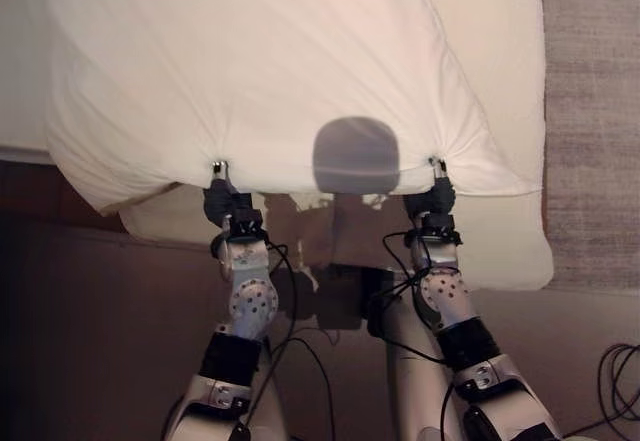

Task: Make the bed

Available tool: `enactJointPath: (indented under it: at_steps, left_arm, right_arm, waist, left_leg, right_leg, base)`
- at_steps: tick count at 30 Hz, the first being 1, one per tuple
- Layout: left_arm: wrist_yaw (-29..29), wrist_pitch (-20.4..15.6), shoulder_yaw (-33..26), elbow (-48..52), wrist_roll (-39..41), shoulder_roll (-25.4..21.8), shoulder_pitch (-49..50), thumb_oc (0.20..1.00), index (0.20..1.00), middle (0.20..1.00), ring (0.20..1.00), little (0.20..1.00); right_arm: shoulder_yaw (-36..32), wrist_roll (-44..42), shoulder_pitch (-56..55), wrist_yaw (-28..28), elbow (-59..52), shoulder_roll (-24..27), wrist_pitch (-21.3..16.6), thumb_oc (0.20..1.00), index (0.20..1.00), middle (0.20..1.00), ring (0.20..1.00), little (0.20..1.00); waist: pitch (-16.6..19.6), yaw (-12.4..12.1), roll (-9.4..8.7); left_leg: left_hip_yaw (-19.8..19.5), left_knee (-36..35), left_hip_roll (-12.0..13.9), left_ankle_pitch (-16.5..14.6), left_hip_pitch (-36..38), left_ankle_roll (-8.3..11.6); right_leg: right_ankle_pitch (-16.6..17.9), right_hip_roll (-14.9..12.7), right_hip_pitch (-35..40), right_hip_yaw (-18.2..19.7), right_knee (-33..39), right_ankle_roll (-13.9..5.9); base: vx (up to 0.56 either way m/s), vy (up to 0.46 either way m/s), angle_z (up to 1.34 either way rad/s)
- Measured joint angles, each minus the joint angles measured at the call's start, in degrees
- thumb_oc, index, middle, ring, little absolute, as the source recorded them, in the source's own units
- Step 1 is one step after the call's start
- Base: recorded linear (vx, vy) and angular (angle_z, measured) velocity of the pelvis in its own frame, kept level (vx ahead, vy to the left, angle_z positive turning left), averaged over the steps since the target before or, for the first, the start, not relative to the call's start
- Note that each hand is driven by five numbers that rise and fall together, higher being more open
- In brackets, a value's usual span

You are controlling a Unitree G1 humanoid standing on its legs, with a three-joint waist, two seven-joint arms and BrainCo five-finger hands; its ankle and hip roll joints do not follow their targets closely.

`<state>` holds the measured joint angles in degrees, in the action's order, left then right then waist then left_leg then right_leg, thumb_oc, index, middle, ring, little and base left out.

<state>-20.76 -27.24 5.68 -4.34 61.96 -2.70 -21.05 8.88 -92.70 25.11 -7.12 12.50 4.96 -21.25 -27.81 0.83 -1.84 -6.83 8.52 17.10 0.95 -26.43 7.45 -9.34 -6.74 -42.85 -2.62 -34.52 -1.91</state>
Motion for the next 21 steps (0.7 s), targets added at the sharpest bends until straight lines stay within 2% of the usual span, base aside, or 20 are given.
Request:
enactJointPath:
  at_steps: [1, 2, 3, 4, 5, 6, 7, 8, 9, 10, 11, 12, 13, 14, 16, 17, 18, 19, 20, 21]
  left_arm:
    - [0.4, 0.5, 0.5, 0.3, 0.0, 0.2, -0.1, 0.200, 0.200, 0.200, 0.200, 0.200]
    - [1.1, 0.7, 1.7, 0.6, 0.1, 0.1, -0.7, 0.200, 0.200, 0.200, 0.200, 0.200]
    - [1.2, 0.7, 2.6, 0.6, 0.2, -0.5, -1.3, 0.200, 0.200, 0.200, 0.200, 0.200]
    - [1.8, 0.7, 3.3, 0.4, 0.2, -1.5, -1.1, 0.200, 0.200, 0.200, 0.200, 0.200]
    - [2.1, 0.7, 3.1, 0.4, 0.2, -2.0, -1.0, 0.200, 0.200, 0.200, 0.200, 0.200]
    - [3.1, 0.6, 3.2, 0.4, 0.2, -2.5, 0.6, 0.200, 0.200, 0.200, 0.200, 0.200]
    - [3.8, 0.5, 3.2, 0.5, 0.1, -2.6, 1.6, 0.200, 0.200, 0.200, 0.200, 0.200]
    - [4.8, 0.6, 3.4, 0.2, 0.1, -3.3, 2.3, 0.200, 0.200, 0.200, 0.200, 0.200]
    - [5.0, 1.0, 3.6, 0.3, 0.1, -3.6, 1.8, 0.200, 0.200, 0.200, 0.200, 0.200]
    - [5.2, 1.0, 3.1, 0.2, 0.0, -3.6, 1.7, 0.200, 0.200, 0.200, 0.200, 0.200]
    - [5.5, 1.1, 2.1, 0.4, -0.1, -3.2, 0.9, 0.200, 0.200, 0.200, 0.200, 0.200]
    - [5.2, 1.1, 2.0, 0.7, -0.1, -3.0, 1.4, 0.200, 0.200, 0.200, 0.200, 0.200]
    - [5.0, 1.0, 1.7, 0.7, -0.1, -3.0, 1.6, 0.200, 0.200, 0.200, 0.200, 0.200]
    - [4.7, 1.0, 1.7, 1.3, -0.1, -2.3, 2.6, 0.200, 0.200, 0.200, 0.200, 0.200]
    - [4.6, 1.0, 1.5, 1.5, -0.4, -2.4, 2.9, 0.200, 0.200, 0.200, 0.200, 0.200]
    - [4.7, 1.1, 1.9, 2.2, -0.5, -2.5, 3.1, 0.200, 0.200, 0.200, 0.200, 0.200]
    - [4.7, 1.1, 2.2, 2.3, -0.5, -2.9, 3.2, 0.200, 0.200, 0.200, 0.200, 0.200]
    - [4.7, 1.2, 2.3, 2.3, -0.5, -3.1, 3.0, 0.200, 0.200, 0.200, 0.200, 0.200]
    - [4.7, 1.6, 2.4, 2.4, -0.4, -3.5, 3.2, 0.200, 0.200, 0.200, 0.200, 0.200]
    - [4.7, 1.7, 2.4, 2.4, -0.4, -3.8, 3.5, 0.200, 0.200, 0.200, 0.200, 0.200]
  right_arm:
    - [0.1, 0.0, -0.8, 0.0, -0.8, 1.4, 0.2, 0.200, 0.200, 0.200, 0.200, 0.200]
    - [-0.3, 0.0, -3.0, -0.4, -2.7, 2.0, 0.1, 0.200, 0.200, 0.200, 0.200, 0.200]
    - [-0.5, -0.1, -3.6, -0.3, -4.3, 1.7, -0.1, 0.200, 0.200, 0.200, 0.200, 0.200]
    - [-1.7, -0.1, -4.2, -0.6, -5.8, 0.7, 0.0, 0.200, 0.200, 0.200, 0.200, 0.200]
    - [-1.8, -0.1, -3.7, -0.7, -4.4, -0.1, 0.0, 0.200, 0.200, 0.200, 0.200, 0.200]
    - [-1.3, -0.2, -4.2, -0.7, -2.6, -0.3, 0.2, 0.200, 0.200, 0.200, 0.200, 0.200]
    - [-0.9, -0.1, -4.6, -0.7, -2.3, 0.3, 0.4, 0.200, 0.200, 0.200, 0.200, 0.200]
    - [-0.7, 0.3, -5.0, -0.7, -2.4, 0.3, 0.8, 0.200, 0.200, 0.200, 0.200, 0.200]
    - [-0.7, 0.9, -5.3, -0.7, -3.4, 0.5, 1.1, 0.200, 0.200, 0.200, 0.200, 0.200]
    - [-0.5, 0.9, -5.4, -1.0, -3.8, 0.6, 1.4, 0.200, 0.200, 0.200, 0.200, 0.200]
    - [-0.4, 1.0, -5.6, -1.2, -3.8, 0.6, 1.8, 0.200, 0.200, 0.200, 0.200, 0.200]
    - [0.4, 1.0, -5.6, -1.2, -3.8, 0.1, 1.7, 0.200, 0.200, 0.200, 0.200, 0.200]
    - [0.6, 1.0, -5.8, -1.2, -3.7, 0.3, 1.7, 0.200, 0.200, 0.200, 0.200, 0.200]
    - [0.7, 1.0, -5.8, -1.2, -3.7, 0.2, 1.7, 0.200, 0.200, 0.200, 0.200, 0.200]
    - [0.8, 1.0, -5.7, -1.2, -3.6, 0.1, 1.5, 0.200, 0.200, 0.200, 0.200, 0.200]
    - [0.8, 1.0, -6.0, -1.2, -3.6, 0.2, 1.2, 0.200, 0.200, 0.200, 0.200, 0.200]
    - [0.8, 1.0, -6.1, -1.2, -3.6, 0.4, 1.1, 0.200, 0.200, 0.200, 0.200, 0.200]
    - [0.8, 1.0, -6.1, -1.2, -3.6, 0.5, 1.1, 0.200, 0.200, 0.200, 0.200, 0.200]
    - [1.0, 1.0, -6.1, -1.2, -3.1, 0.7, 1.1, 0.200, 0.200, 0.200, 0.200, 0.200]
    - [1.3, 1.0, -6.2, -1.1, -2.9, 0.6, 1.1, 0.200, 0.200, 0.200, 0.200, 0.200]
  waist:
    - [0.0, 0.7, 0.51]
    - [0.0, 2.4, -0.27]
    - [-0.5, 2.5, -0.67]
    - [-1.0, 2.7, -1.46]
    - [-1.3, 3.0, -1.90]
    - [-0.9, 2.7, -1.37]
    - [-0.1, 2.1, -0.14]
    - [0.2, 1.3, 0.64]
    - [0.3, 1.5, 0.74]
    - [0.2, 0.6, 0.69]
    - [0.3, -0.1, 0.58]
    - [0.2, 0.0, 0.36]
    - [0.1, -0.3, 0.11]
    - [0.2, -0.2, -0.09]
    - [0.0, 0.2, -0.32]
    - [0.2, 0.0, -0.74]
    - [0.2, 0.0, -0.78]
    - [0.2, 0.1, -0.82]
    - [0.2, 0.2, -0.76]
    - [0.2, 0.1, -0.66]
  left_leg:
    - [3.3, 3.4, -0.6, -0.3, -0.7, 0.39]
    - [3.7, 4.4, -3.2, -0.7, -1.9, 4.96]
    - [4.1, 7.9, -5.5, -1.0, -3.7, 4.50]
    - [4.7, 15.5, -9.2, -0.5, -7.1, 2.26]
    - [4.0, 20.2, -11.1, -1.2, -8.6, 2.05]
    - [3.1, 21.2, -13.3, -5.3, -9.1, -2.54]
    - [2.9, 21.4, -13.1, -5.9, -9.4, -4.10]
    - [4.4, 24.8, -14.5, -11.3, -10.1, -3.29]
    - [6.4, 26.8, -15.1, -12.3, -12.5, -6.20]
    - [7.5, 26.2, -14.9, -11.6, -13.1, -6.63]
    - [9.8, 23.4, -15.9, -9.0, -13.4, -8.48]
    - [10.5, 19.8, -17.4, -6.5, -12.5, -10.05]
    - [11.7, 17.1, -17.7, -4.8, -11.3, -10.60]
    - [12.1, 12.4, -19.3, -2.4, -9.5, -11.40]
    - [11.8, 5.6, -21.2, 1.5, -6.3, -11.85]
    - [11.5, 0.9, -22.8, 3.4, -4.4, -11.36]
    - [11.2, -1.5, -23.8, 5.1, -3.7, -10.58]
    - [11.3, -2.3, -24.3, 5.3, -3.6, -10.47]
    - [11.5, -3.0, -25.1, 5.4, -3.2, -10.32]
    - [11.7, -3.3, -25.2, 5.4, -3.1, -10.29]
  right_leg:
    - [-0.5, -0.2, 0.0, 0.5, -0.5, -0.76]
    - [0.4, -2.6, 0.4, 2.5, 1.3, -2.59]
    - [1.5, -4.4, 1.3, 3.4, 3.6, -4.76]
    - [4.6, -7.5, 3.5, 5.6, 8.2, -4.15]
    - [7.3, -7.9, 5.2, 7.1, 11.2, -3.23]
    - [11.4, -9.4, 8.3, 8.0, 17.0, -4.01]
    - [12.6, -9.8, 9.6, 7.9, 19.7, -4.18]
    - [16.2, -10.3, 11.5, 6.9, 25.0, -1.53]
    - [18.6, -10.7, 11.2, 5.6, 27.6, 1.96]
    - [16.4, -10.5, 8.6, 5.0, 24.0, -1.05]
    - [13.6, -7.9, 6.7, 3.7, 18.9, -4.66]
    - [9.4, -5.3, 5.9, 1.7, 11.0, -6.82]
    - [5.4, -4.1, 5.3, 1.0, 6.7, -5.51]
    - [2.5, -0.9, 6.3, -1.8, 5.7, -3.28]
    - [-0.4, 2.5, 7.3, -0.5, 3.9, -3.40]
    - [-1.7, 6.3, 8.8, -1.6, 5.1, -1.40]
    - [-2.3, 9.9, 9.5, 1.7, 7.1, -0.13]
    - [-2.3, 11.1, 9.6, 2.3, 7.9, 1.01]
    - [-0.8, 12.4, 9.9, 3.7, 8.9, 4.56]
    - [0.1, 12.5, 10.7, 4.7, 9.3, 5.98]
  base:
    - [0.07, 0.813, 0.26]
    - [0.06, 0.823, 0.50]
    - [0.03, 0.825, 0.53]
    - [0.03, 0.493, 0.09]
    - [0.05, 0.738, -0.45]
    - [0.02, 0.725, -0.72]
    - [-0.11, 0.861, -1.08]
    - [-0.13, 0.606, -1.06]
    - [-0.17, 0.581, -1.05]
    - [-0.17, 0.468, -0.86]
    - [-0.16, 0.465, -0.64]
    - [-0.12, 0.416, -0.48]
    - [-0.04, 0.200, -0.30]
    - [-0.05, 0.201, -0.24]
    - [-0.01, 0.034, -0.07]
    - [0.01, 0.022, 0.09]
    - [0.01, -0.008, 0.12]
    - [-0.01, -0.015, 0.17]
    - [-0.03, -0.039, 0.07]
    - [0.00, 0.000, 0.00]
